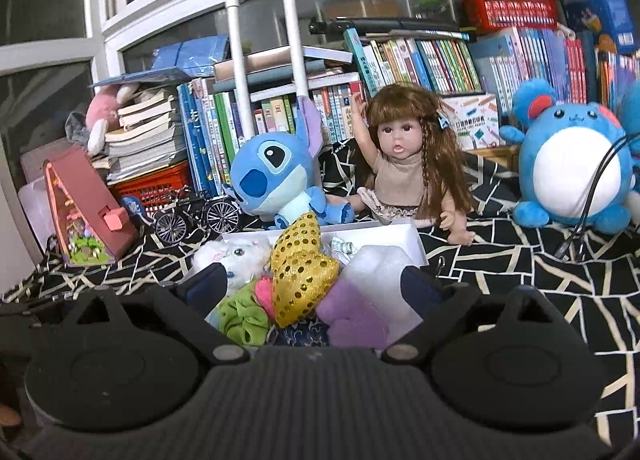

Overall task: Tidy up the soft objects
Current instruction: 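Open both tools to drop the gold bow and white plush into the box, then withdraw both tools back from the white box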

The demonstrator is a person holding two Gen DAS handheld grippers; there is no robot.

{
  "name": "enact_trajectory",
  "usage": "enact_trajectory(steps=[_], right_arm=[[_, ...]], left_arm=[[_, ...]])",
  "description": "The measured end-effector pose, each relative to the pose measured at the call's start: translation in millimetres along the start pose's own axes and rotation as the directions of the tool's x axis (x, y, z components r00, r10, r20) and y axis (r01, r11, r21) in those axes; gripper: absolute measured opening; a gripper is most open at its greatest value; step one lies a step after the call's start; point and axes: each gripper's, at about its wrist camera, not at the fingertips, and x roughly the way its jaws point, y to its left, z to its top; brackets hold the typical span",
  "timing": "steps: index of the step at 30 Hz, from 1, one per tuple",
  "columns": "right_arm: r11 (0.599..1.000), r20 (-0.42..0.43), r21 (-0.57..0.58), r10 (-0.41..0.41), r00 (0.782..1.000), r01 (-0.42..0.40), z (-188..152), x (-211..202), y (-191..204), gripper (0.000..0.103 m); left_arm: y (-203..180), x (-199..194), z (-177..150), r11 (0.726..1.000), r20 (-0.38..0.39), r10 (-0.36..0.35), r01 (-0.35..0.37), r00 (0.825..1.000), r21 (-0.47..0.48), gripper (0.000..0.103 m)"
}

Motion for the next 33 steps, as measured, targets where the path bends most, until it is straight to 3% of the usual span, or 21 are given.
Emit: enact_trajectory(steps=[10,33], right_arm=[[0.999,-0.007,-0.042,-0.013,1.000,0.013,-24,-11,4,0.102],[0.997,-0.138,-0.016,-0.073,0.988,0.072,-77,18,-15,0.103]], left_arm=[[-2,-4,-23,1.000,-0.039,-0.006,0.006,0.999,0.002,0.088],[-5,29,-60,0.998,-0.122,0.058,-0.060,0.991,-0.017,0.088]])
